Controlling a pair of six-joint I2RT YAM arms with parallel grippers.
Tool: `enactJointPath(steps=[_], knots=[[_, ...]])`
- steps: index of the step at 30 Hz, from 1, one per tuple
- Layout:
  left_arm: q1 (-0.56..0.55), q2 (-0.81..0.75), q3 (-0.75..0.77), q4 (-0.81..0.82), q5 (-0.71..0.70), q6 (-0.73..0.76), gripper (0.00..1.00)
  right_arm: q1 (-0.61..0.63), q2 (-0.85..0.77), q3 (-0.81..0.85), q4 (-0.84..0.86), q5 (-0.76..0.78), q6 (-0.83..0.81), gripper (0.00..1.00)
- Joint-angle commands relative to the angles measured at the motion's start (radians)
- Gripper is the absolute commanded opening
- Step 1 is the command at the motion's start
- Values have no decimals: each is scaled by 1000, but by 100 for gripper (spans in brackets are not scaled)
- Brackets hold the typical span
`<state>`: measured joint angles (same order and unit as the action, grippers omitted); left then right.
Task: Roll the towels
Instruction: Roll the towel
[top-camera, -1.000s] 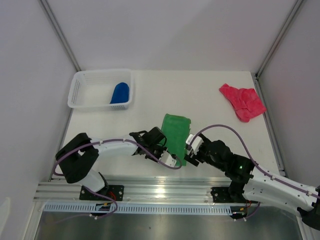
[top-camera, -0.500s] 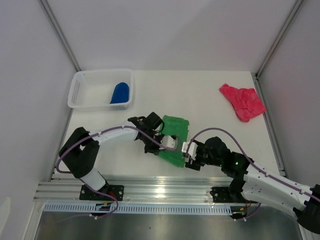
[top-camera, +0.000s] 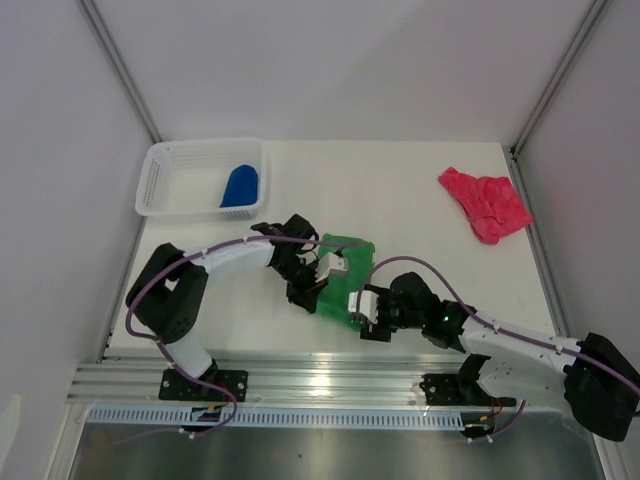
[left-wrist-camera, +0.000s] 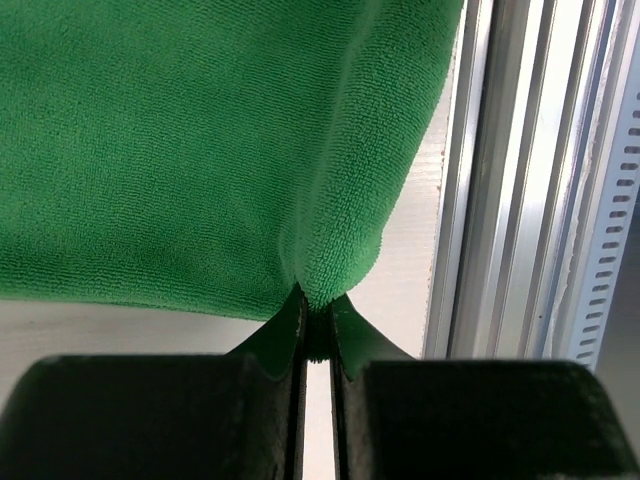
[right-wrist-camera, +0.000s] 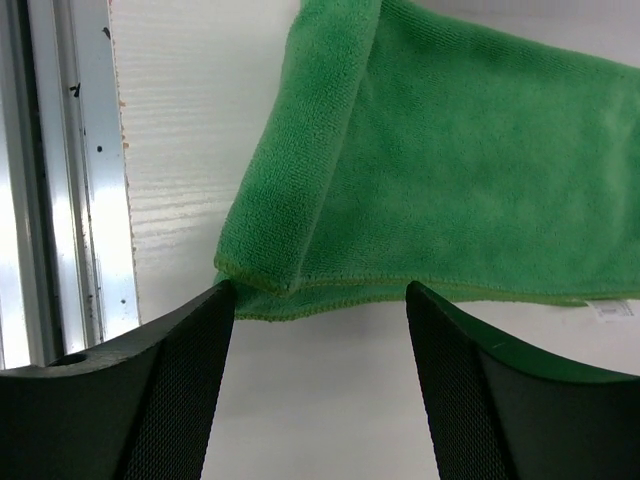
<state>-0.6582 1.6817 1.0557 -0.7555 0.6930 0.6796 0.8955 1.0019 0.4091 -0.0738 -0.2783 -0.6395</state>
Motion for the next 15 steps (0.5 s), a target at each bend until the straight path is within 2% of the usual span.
enactJointPath(steps=[1, 6, 10, 13, 15], knots=[[20, 12, 20, -2, 66, -41, 1, 16, 46, 10, 131, -13, -29, 73], [28, 30, 23, -4, 79, -46, 1, 40, 70, 30, 88, -30, -42, 73], [38, 44, 44, -11, 68, -49, 1, 34, 72, 100, -91, -130, -55, 72], [42, 49, 52, -13, 63, -52, 1, 59, 66, 137, -179, -99, -46, 73], [42, 50, 53, -15, 77, -52, 1, 74, 66, 143, -160, -37, 7, 74]])
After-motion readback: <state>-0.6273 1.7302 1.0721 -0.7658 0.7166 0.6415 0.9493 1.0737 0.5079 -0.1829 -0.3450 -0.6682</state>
